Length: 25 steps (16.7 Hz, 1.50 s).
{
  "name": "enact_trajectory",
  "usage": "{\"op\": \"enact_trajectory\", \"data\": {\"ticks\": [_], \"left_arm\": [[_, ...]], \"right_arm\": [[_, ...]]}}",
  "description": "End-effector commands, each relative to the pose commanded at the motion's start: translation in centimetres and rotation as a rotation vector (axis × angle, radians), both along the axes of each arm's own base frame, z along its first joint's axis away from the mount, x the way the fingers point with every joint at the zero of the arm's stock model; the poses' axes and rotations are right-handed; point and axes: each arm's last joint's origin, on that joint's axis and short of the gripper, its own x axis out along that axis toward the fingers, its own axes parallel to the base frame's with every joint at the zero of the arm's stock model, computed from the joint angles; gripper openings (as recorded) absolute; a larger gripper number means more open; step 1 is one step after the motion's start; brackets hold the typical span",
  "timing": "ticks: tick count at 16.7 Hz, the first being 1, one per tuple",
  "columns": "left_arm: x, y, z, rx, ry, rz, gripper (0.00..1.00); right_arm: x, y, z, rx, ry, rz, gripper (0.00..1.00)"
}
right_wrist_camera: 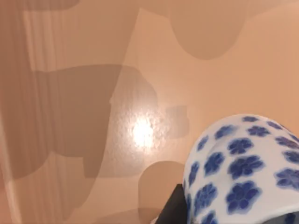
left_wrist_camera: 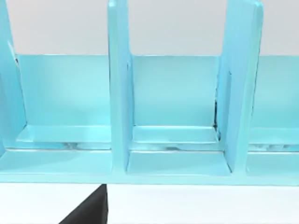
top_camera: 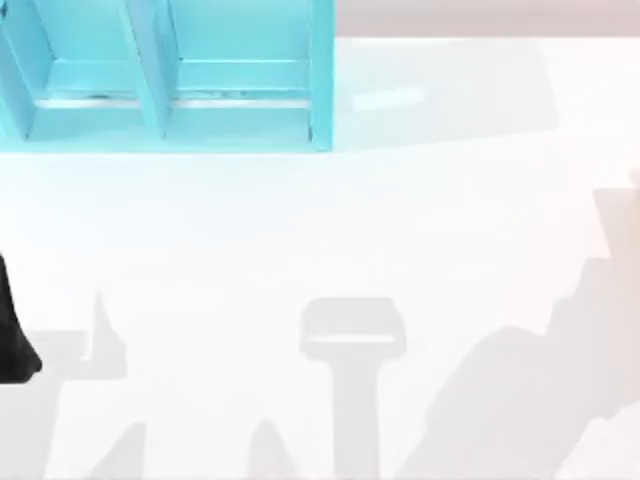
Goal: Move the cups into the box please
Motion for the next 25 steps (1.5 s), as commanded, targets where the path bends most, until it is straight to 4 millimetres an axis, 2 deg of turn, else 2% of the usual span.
{"op": "enact_trajectory", "data": {"ticks": [9, 19, 21, 25], "left_arm": [[0.0, 0.0, 0.0, 0.000, 0.000, 0.000, 1.00], [0.0, 0.0, 0.0, 0.000, 0.000, 0.000, 1.00], [0.0, 0.0, 0.0, 0.000, 0.000, 0.000, 1.00], [0.0, 0.0, 0.0, 0.000, 0.000, 0.000, 1.00]], "right_arm": [[0.0, 0.0, 0.0, 0.000, 0.000, 0.000, 0.98], [0.0, 0.0, 0.1, 0.000, 0.000, 0.000, 1.00], [0.1, -0.1, 1.0, 0.000, -0.002, 0.001, 1.00], [0.6, -0.4, 4.5, 0.002, -0.003, -0.004, 1.00]]}}
